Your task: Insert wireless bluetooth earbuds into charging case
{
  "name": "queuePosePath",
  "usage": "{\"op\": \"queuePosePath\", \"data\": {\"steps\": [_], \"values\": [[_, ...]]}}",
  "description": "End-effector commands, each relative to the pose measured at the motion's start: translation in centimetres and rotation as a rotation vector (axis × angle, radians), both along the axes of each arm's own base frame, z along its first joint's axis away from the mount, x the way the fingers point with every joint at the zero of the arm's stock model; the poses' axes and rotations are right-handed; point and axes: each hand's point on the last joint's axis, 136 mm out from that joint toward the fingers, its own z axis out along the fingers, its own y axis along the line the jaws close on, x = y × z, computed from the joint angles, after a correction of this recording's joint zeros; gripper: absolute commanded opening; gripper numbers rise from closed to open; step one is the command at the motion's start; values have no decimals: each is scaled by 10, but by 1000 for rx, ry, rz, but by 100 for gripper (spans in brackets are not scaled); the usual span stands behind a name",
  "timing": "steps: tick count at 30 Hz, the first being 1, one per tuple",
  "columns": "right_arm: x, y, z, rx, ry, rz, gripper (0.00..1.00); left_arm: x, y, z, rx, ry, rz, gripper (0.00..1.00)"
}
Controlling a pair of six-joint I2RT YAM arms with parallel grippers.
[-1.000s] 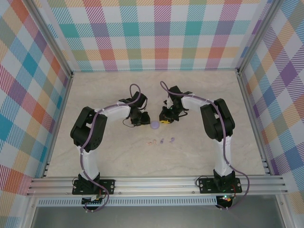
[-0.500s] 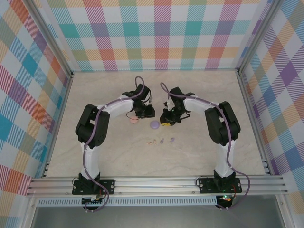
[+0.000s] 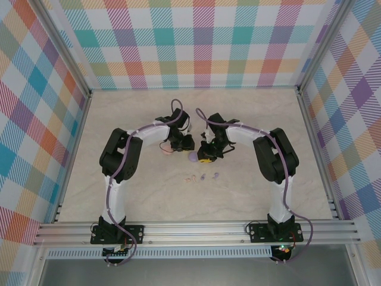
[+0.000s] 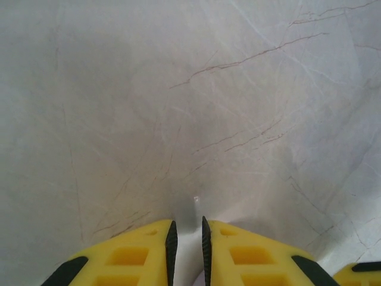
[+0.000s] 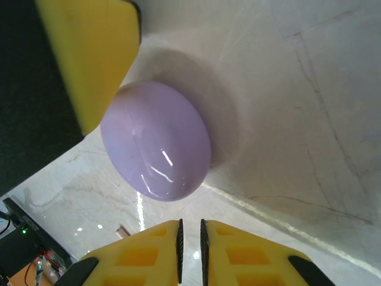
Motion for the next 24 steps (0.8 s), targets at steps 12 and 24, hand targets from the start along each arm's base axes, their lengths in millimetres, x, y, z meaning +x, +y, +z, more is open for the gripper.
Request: {"op": "queuePosePath", "data": {"steps": [12,24], "values": [[18,6,-9,-32,1,-37,20,-32,20,5,27,51,26,21],[23,-12,0,-111,-62,-57,21,-28,43,17,128,2,91,27]]}}
